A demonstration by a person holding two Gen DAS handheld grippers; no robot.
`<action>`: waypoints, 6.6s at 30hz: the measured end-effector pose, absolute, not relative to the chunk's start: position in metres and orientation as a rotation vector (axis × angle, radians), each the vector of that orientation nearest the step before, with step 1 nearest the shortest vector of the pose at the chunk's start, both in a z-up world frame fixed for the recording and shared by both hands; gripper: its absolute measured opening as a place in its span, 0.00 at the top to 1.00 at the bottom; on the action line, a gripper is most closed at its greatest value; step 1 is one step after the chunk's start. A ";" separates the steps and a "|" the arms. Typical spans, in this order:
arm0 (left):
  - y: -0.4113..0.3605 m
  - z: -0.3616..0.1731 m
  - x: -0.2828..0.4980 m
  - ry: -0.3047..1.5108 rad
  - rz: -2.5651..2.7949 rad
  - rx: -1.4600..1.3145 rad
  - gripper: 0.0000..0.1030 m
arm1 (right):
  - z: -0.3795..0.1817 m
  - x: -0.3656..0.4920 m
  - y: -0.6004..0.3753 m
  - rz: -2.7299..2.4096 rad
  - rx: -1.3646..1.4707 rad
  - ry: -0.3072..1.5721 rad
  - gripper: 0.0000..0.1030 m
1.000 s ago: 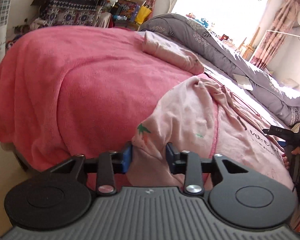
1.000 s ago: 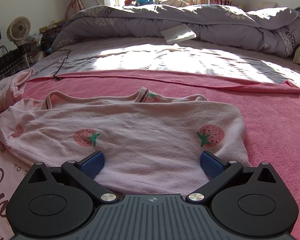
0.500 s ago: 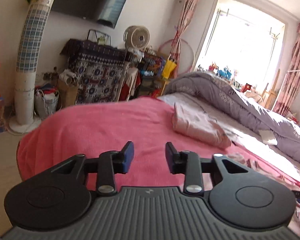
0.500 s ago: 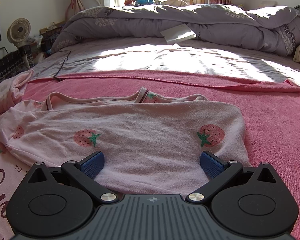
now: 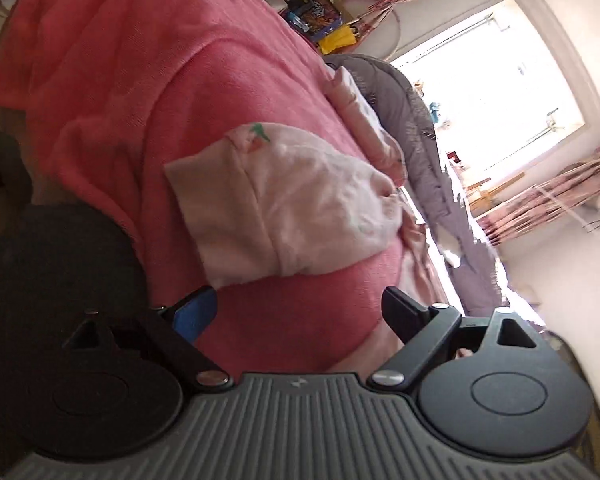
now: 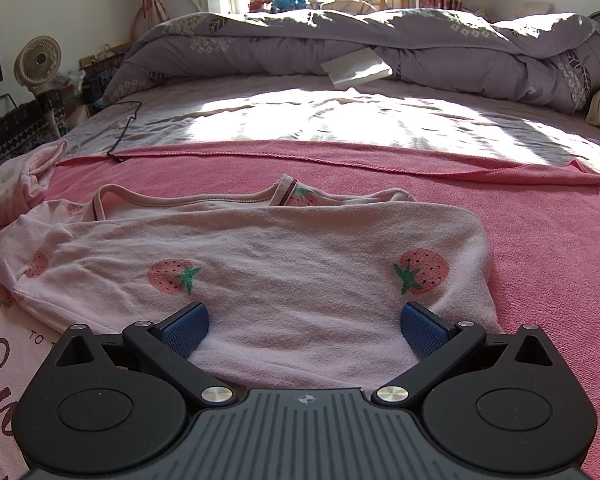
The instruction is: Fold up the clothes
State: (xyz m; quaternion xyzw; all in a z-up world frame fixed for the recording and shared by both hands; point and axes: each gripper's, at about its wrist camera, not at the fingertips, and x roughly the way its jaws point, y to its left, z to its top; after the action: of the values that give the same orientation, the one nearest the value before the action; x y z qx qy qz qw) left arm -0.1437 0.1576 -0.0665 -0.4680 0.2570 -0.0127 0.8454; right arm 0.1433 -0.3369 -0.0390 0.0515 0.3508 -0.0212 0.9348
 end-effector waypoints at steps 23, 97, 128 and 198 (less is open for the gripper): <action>0.177 -0.071 -0.127 0.417 0.081 -1.029 0.27 | -0.038 0.143 -0.337 -0.041 0.111 0.715 0.00; 0.209 -0.061 -0.106 0.194 -0.036 -0.903 0.10 | 0.001 0.031 -0.016 0.527 -0.377 0.527 0.42; 0.168 -0.027 -0.034 0.129 -0.079 -0.798 0.93 | -0.007 0.011 -0.123 0.363 -0.360 0.468 0.06; 0.288 -0.035 0.050 0.051 0.619 -0.820 0.92 | -0.023 0.192 -0.173 0.256 -0.016 0.690 0.05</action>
State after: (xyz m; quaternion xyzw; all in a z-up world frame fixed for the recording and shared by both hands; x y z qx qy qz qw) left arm 0.0505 0.2876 -0.0350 -0.3922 0.0245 0.2960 0.8706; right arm 0.1915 -0.1727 -0.0234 -0.0080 0.3373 0.1254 0.9330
